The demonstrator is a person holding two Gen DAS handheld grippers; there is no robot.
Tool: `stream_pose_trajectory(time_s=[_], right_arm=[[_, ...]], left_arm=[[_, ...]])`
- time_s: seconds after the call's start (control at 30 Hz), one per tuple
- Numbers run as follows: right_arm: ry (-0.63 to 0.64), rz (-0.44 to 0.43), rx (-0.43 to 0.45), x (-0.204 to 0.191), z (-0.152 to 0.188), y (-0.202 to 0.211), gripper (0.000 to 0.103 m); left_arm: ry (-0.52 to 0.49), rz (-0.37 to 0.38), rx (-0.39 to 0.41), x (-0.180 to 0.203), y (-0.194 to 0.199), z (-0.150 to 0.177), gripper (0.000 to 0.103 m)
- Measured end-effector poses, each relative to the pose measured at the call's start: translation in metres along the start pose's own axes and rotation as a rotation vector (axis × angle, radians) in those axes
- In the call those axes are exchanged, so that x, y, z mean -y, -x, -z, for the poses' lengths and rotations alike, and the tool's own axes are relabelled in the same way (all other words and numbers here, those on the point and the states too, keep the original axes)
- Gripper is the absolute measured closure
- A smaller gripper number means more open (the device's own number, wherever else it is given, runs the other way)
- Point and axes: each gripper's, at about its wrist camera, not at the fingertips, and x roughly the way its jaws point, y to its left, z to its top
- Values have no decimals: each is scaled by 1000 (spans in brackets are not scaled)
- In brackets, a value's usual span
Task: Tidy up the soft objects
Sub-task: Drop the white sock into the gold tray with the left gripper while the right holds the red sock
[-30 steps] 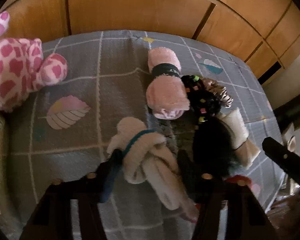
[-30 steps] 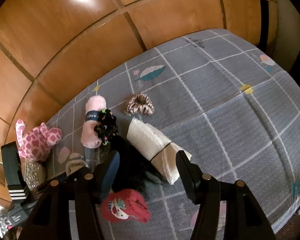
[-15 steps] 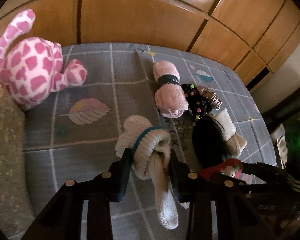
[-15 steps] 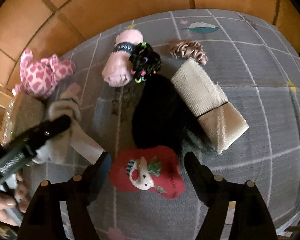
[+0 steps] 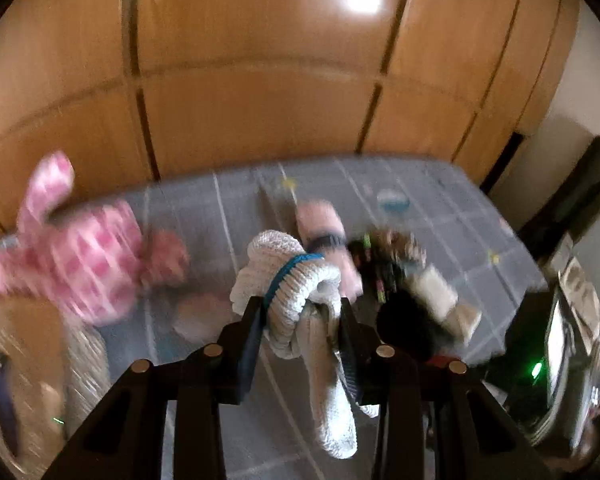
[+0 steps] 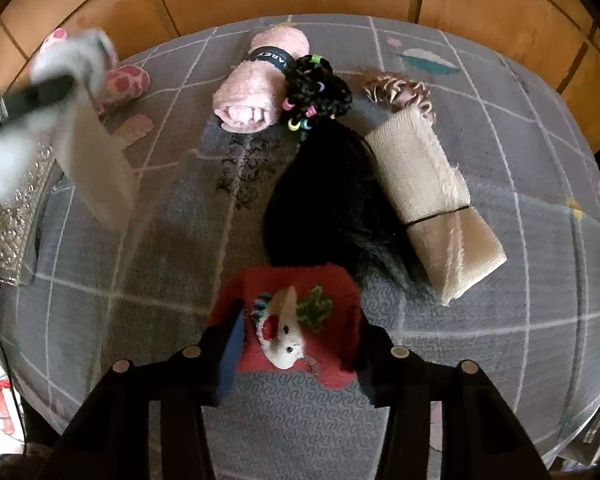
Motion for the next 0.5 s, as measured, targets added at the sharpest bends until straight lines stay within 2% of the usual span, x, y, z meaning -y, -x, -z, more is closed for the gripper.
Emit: stream_pose_trajectory(time_s=[0.2,0.3,0.5], right_arm=[[1,-3,5,6,2,0,52],[12,5,10,7,2,-1,52],[49,39,23,-6,7,0,52]], left_arm=[[46,-54,116,-41,36,-54,67],[112,-107,166,-78,57,-74,67],[283,-231,230,-173,101,-74,67]])
